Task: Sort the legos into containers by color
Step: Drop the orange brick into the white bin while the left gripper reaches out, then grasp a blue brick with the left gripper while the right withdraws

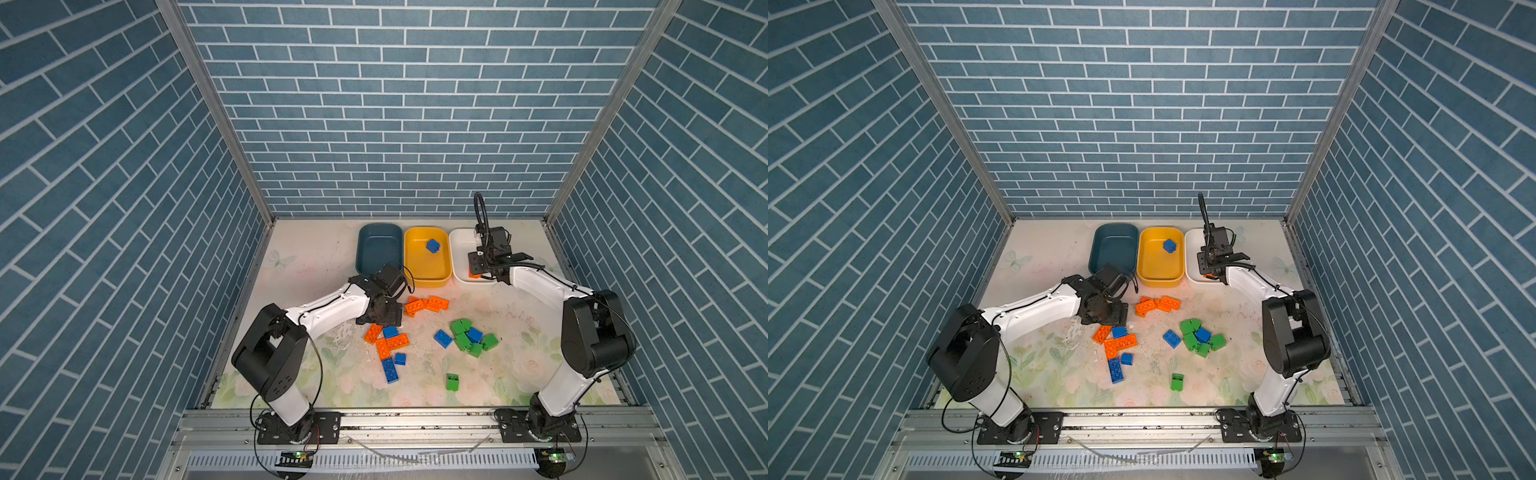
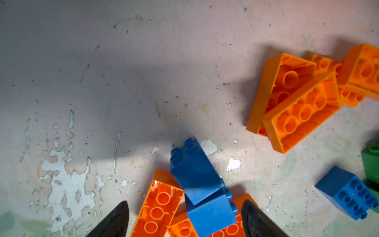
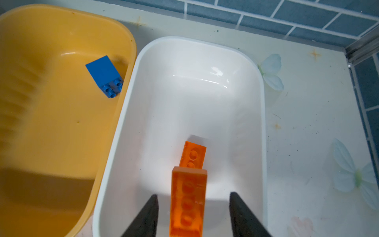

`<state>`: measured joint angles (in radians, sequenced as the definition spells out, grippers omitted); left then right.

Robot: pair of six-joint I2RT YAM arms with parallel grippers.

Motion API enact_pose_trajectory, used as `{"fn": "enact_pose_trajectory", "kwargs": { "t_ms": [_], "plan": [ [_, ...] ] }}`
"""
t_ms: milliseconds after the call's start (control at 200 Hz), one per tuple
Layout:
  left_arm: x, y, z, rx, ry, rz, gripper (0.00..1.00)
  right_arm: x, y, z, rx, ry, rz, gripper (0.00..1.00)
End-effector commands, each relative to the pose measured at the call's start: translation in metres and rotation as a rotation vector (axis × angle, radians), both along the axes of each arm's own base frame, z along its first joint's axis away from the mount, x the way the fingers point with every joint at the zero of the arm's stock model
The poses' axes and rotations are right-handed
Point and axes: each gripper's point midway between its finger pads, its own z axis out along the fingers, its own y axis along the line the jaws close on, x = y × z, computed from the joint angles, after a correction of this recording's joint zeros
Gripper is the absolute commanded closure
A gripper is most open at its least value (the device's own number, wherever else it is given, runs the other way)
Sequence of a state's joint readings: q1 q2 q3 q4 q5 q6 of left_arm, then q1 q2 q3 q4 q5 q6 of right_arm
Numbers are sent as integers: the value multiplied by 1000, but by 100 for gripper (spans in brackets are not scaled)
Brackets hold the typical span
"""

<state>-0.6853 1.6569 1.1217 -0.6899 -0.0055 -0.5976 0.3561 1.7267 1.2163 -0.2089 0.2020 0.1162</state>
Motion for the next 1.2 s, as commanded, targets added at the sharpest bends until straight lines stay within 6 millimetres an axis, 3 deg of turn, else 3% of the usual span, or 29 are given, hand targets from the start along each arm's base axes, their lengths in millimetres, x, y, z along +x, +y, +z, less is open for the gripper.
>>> {"fn": "enact_pose_trajectory", "kwargs": {
  "t_ms": [0, 50, 80, 100, 295, 575, 685, 785, 950, 1195],
  "plan": [
    [10, -5, 2, 15, -2, -6, 25, 6, -8, 25, 34, -53, -101, 23],
    [14, -6, 1, 24, -2, 0, 28, 5, -10, 30, 63, -82, -129, 17],
    [16, -8, 0, 26, -2, 4, 30, 5, -12, 33, 84, -101, -151, 3],
    [17, -8, -1, 28, 0, 5, 31, 4, -13, 35, 93, -114, -161, 1],
    [20, -9, -16, 54, 22, 12, 45, -5, -27, 53, 148, -186, -259, 1],
    [18, -12, -37, 82, 69, 10, 46, -36, -38, 58, 178, -200, -271, 1],
    [23, -17, -41, 76, 60, 9, 49, -38, -36, 63, 228, -255, -268, 1],
    [27, -20, -43, 78, 50, -2, 58, -38, -28, 62, 264, -249, -232, 1],
    [39, -18, -24, 97, -27, -17, 69, -39, -26, 62, 290, -240, -240, 1],
    [71, -30, 36, 13, -228, 6, 71, -27, -21, 78, 276, -293, -201, 1]
  ]
}}
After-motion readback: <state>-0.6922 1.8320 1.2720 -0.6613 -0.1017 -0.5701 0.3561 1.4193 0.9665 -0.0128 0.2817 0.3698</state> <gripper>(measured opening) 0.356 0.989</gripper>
